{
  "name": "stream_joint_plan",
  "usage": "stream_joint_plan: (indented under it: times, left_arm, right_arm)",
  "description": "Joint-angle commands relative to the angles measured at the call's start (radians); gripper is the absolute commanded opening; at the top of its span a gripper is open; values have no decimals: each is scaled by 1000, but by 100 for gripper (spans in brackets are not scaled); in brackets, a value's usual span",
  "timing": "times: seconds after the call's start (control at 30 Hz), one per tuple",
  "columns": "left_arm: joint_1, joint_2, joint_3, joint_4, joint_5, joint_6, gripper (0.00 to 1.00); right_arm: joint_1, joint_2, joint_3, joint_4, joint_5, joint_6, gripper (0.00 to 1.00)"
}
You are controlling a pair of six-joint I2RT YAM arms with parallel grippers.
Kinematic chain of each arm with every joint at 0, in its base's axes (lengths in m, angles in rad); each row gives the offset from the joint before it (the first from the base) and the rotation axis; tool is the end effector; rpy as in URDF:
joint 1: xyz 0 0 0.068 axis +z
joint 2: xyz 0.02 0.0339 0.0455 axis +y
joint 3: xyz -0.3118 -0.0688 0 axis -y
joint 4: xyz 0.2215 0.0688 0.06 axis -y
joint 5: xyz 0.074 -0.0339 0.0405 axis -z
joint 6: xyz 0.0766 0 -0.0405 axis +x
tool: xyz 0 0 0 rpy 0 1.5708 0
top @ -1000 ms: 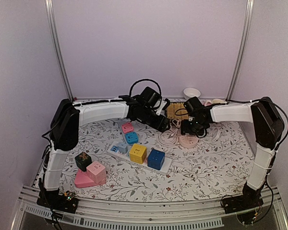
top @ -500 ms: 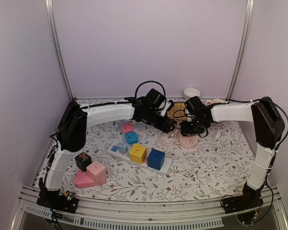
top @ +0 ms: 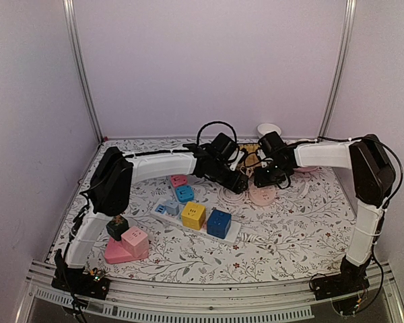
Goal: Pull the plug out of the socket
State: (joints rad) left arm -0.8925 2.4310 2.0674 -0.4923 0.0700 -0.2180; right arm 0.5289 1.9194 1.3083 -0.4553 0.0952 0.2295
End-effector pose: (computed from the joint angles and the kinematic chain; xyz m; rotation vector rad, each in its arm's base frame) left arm 0.3618 -0.4575 0.1806 0.8617 2.3581 -0.5690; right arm 0.3619 0.2031 0.1971 -0.3611 2.6108 0.1348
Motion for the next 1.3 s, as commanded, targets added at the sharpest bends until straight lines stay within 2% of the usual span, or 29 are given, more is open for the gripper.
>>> stream_joint_plan:
  times: [0.0,0.37,0.43,0.83,1.27]
  left_arm:
    - [-8,32,49,-25,-57,-18,87]
    - [2,68,61,-20,-65,-60,94]
    - [3,71,55,-20,-73,-65,95]
    - [3,97,-9,-16,-158,-87,97]
    - [3,99,-120,21,-165,-100,97]
  right_arm:
    - [-3,18,38,-56,-12,126,23]
    - [55,11,76,-36,13,398,20]
    - [60,9,71,-13,11,427,16]
    - [67,-14,68,39,9,453,12]
    - [88,-65,69,69,56,412,12]
